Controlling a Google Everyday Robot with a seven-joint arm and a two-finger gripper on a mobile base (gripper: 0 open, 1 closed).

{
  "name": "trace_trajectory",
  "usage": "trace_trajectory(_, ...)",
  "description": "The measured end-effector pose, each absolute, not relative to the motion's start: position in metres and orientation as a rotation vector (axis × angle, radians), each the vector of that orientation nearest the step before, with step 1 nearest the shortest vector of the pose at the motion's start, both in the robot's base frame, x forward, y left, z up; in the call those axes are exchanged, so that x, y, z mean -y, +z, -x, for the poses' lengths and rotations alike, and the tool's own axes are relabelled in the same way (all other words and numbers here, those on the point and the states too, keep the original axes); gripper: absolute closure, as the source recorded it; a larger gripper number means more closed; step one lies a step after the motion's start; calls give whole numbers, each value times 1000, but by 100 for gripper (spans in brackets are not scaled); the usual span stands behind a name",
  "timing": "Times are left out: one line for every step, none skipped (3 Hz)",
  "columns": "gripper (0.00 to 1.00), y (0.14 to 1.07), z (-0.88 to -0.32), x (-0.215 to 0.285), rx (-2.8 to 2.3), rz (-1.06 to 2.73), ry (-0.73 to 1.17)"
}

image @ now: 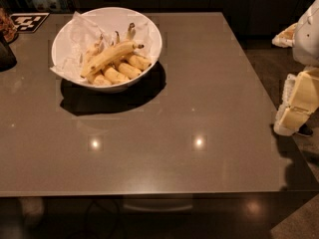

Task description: Pick banana from white bowl

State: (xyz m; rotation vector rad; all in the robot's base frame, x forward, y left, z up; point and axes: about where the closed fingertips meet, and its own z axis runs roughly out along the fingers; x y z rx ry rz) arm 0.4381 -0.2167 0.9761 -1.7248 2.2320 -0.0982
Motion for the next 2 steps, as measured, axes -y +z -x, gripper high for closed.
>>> trace_trajectory(0,983,-446,206,-2213,1723,-104)
trace_trajectory(0,992,-469,186,-2217,1758,-101)
